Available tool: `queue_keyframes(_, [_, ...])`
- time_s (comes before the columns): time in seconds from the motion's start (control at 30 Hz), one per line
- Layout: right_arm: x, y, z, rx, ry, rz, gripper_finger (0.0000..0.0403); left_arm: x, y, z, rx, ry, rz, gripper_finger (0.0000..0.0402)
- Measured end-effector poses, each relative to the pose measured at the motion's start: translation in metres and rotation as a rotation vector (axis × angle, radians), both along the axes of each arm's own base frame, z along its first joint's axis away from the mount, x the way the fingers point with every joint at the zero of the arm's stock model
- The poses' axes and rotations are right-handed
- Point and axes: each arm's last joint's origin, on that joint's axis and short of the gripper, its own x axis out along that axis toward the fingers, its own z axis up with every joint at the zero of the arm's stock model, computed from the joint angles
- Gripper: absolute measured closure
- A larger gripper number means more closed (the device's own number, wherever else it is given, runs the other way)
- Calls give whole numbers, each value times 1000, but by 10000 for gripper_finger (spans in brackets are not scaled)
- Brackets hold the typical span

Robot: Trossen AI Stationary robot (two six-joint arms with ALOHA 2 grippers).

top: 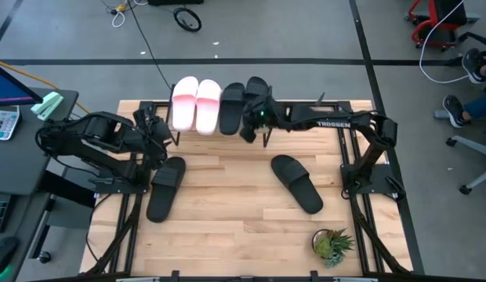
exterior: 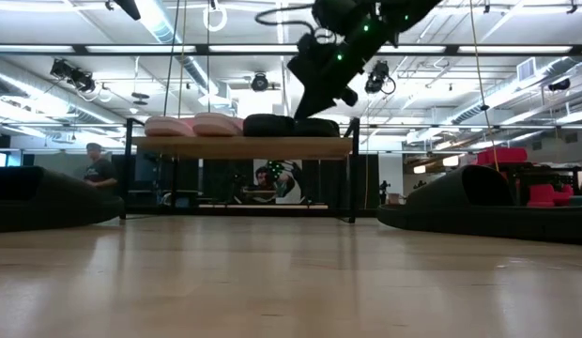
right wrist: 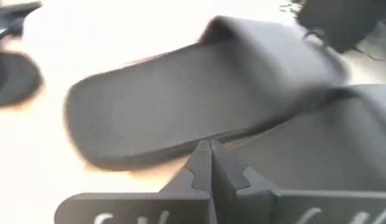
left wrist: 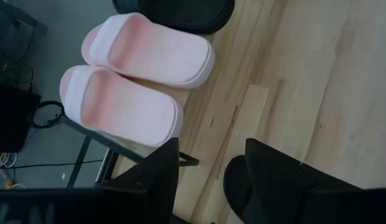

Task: Pick and place slides into the shelf
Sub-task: Put the black slide under the shelf

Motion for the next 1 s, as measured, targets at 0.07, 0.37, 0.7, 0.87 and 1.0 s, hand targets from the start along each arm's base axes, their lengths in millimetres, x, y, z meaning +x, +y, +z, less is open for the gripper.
queue_keyframes(0.07, [6,23,1,-2,9,56,403,-2,0,-1,0,19,6,216])
queue_keyframes(0.37, [15,168,2,40,16,398,402,1,-14,-25,-220,71,29,209])
queue_keyframes(0.7, [-11,272,2,-136,61,750,399,35,-33,-82,-191,15,-143,213])
queue_keyframes(0.87, [-15,280,2,-169,63,772,399,53,-38,-104,-207,-123,-181,208])
queue_keyframes(1.0, [-13,277,2,-161,61,755,398,59,-39,-121,-210,-164,-190,211])
